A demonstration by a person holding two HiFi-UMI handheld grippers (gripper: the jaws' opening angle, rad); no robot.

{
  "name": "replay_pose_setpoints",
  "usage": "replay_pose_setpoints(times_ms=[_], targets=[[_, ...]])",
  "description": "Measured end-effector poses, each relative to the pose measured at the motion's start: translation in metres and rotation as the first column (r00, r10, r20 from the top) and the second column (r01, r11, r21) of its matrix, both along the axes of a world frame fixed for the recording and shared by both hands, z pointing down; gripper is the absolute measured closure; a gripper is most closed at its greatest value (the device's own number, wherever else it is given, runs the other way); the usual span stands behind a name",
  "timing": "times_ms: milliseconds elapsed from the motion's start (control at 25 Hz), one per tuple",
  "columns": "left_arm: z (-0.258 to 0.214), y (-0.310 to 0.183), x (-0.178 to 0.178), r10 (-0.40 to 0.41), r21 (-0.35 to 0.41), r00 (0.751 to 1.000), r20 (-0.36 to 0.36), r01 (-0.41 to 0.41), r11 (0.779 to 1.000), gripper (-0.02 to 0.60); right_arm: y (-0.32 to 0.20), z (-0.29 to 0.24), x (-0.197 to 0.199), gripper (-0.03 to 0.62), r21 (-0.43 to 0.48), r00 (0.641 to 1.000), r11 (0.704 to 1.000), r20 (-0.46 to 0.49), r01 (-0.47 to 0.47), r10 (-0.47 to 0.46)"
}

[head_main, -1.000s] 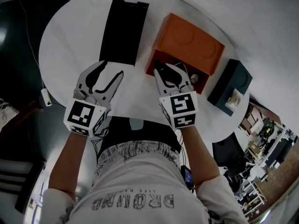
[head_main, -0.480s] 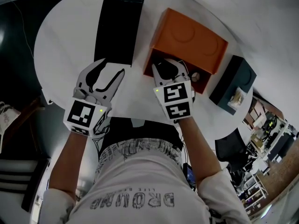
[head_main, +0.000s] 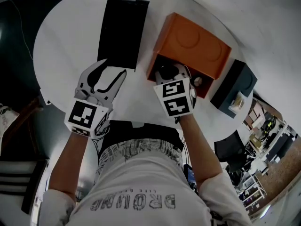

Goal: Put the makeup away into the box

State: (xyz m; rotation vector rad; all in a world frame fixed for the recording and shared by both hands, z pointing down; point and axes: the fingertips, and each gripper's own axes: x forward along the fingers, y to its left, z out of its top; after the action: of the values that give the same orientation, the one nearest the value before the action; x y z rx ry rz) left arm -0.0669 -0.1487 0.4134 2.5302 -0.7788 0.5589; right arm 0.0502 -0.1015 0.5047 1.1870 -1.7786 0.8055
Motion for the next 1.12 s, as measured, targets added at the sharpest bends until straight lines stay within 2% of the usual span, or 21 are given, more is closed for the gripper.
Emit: replay_pose_setpoints(times_ms=[320,600,760,880,1120], targets=[[0.000,-0.006,-0.004,-0.003,-0.001,1.000,-0.001,0.003,1.000,0.342,-0.002,0.007,0.000,0.482,-0.043,1.000,0.999,-0.008,-0.005,0.005],[-0.007,0.001,0.003,0.007,0.013,1.000,0.000,-0.007,1.000,0.342,0.000,-0.001,0.000,0.457,-0.016,1.000,1.000,0.022,-0.009,0.009],[-0.012,0.011,0.008,0.018,0.027,1.000,0.000,-0.018,0.999,0.342,0.004,-0.013,0.001,0.457,0.036,0.999,0.999,0.047,-0.025,0.024],[-0.019,0.020,0.013,0.026,0.041,1.000,0.002,-0.026,0.999,0.342,0.009,-0.030,0.003,0.459,0.106,0.997,0.994,0.071,-0.034,0.027],[-0.041,0.034,0.023,0.038,0.102,0.999,0.002,-0.038,0.994,0.342,0.017,-0.064,0.008,0.459,0.250,0.992,0.966,0.121,-0.059,0.030]])
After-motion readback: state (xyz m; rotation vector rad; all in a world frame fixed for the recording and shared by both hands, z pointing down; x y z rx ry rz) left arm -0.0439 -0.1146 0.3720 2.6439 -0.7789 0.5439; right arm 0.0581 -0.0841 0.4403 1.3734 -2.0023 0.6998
